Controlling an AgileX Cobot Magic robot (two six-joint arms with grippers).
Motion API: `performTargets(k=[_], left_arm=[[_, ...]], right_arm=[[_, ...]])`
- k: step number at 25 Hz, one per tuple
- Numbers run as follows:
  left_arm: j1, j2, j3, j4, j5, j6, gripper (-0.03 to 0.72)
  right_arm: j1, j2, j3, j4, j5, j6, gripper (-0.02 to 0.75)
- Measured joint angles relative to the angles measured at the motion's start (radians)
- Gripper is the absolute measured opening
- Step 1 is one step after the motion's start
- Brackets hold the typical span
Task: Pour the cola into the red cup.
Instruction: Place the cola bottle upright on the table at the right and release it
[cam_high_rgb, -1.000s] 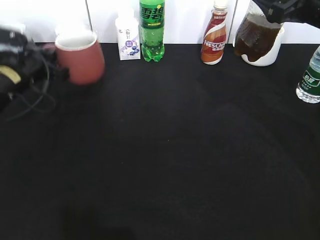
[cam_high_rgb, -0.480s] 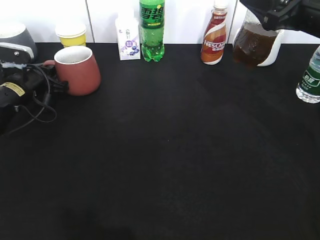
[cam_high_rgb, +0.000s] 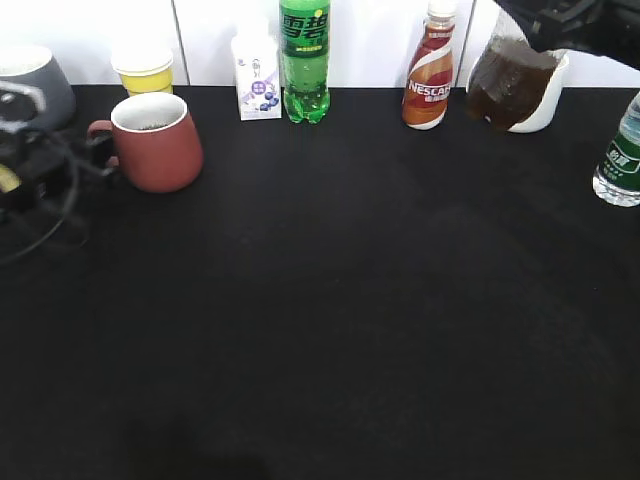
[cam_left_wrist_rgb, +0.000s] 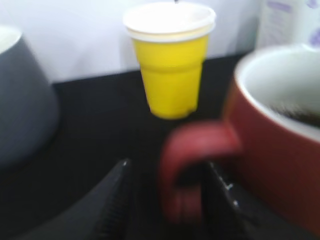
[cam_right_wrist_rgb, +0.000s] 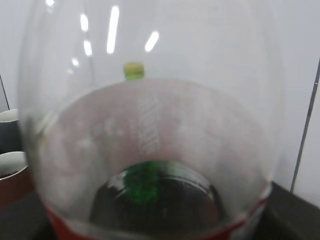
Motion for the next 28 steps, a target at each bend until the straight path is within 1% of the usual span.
performTargets(k=[2, 3, 4, 5, 6, 7, 8, 9, 10, 12, 14, 17, 21, 22, 24, 25, 26, 28], left_arm=[[-0.001, -0.085, 0.089, 0.0, 0.029, -0.002, 0.349], [-0.009, -0.145, 0.137, 0.0, 0.034, -0.027, 0.349], [-0.032, -0.208, 0.193, -0.001, 0.036, -0.044, 0.349], [-0.064, -0.272, 0.24, -0.001, 0.036, -0.047, 0.349], [-0.1, -0.331, 0.284, 0.0, 0.038, -0.048, 0.349], [-0.13, -0.376, 0.316, 0.001, 0.038, -0.048, 0.349], [-0.151, -0.414, 0.347, 0.001, 0.039, -0.048, 0.349], [-0.161, -0.443, 0.369, 0.009, 0.04, -0.048, 0.349], [-0.162, -0.47, 0.381, 0.024, 0.051, -0.048, 0.349], [-0.163, -0.504, 0.381, 0.03, 0.075, -0.048, 0.349], [-0.163, -0.504, 0.382, 0.031, 0.079, -0.048, 0.349], [-0.163, -0.504, 0.382, 0.034, 0.081, -0.048, 0.349], [-0.163, -0.504, 0.382, 0.034, 0.083, -0.048, 0.349], [-0.163, -0.504, 0.382, 0.034, 0.083, -0.048, 0.349], [-0.163, -0.504, 0.382, 0.034, 0.083, -0.048, 0.349], [-0.163, -0.504, 0.382, 0.034, 0.083, -0.048, 0.349], [-0.163, -0.504, 0.382, 0.034, 0.083, -0.048, 0.349], [-0.163, -0.504, 0.384, 0.034, 0.084, -0.048, 0.349]], right_arm=[[0.0, 0.0, 0.0, 0.018, 0.015, 0.0, 0.495], [0.0, 0.0, 0.0, 0.038, 0.062, -0.005, 0.495], [0.0, 0.009, 0.0, 0.061, 0.109, -0.025, 0.495], [0.0, 0.033, 0.0, 0.074, 0.124, -0.054, 0.495], [0.0, 0.076, 0.0, 0.087, 0.104, -0.074, 0.495], [0.0, 0.126, 0.0, 0.097, 0.046, -0.106, 0.495], [0.0, 0.178, 0.0, 0.125, 0.0, -0.175, 0.495], [0.0, 0.232, 0.0, 0.178, -0.012, -0.258, 0.495], [0.0, 0.275, 0.0, 0.222, -0.014, -0.316, 0.495], [0.0, 0.321, 0.0, 0.247, -0.067, -0.361, 0.495], [0.0, 0.371, -0.013, 0.254, -0.104, -0.364, 0.495], [0.0, 0.394, -0.016, 0.317, -0.123, -0.364, 0.495], [0.0, 0.421, -0.022, 0.333, -0.165, -0.358, 0.495], [0.0, 0.421, -0.024, 0.333, -0.16, -0.351, 0.503], [0.0, 0.41, -0.025, 0.329, -0.109, -0.304, 0.586], [0.0, 0.396, -0.022, 0.322, -0.044, -0.286, 0.61], [0.0, 0.375, -0.02, 0.315, 0.012, -0.272, 0.621], [0.0, 0.338, -0.02, 0.249, 0.064, -0.203, 0.625]])
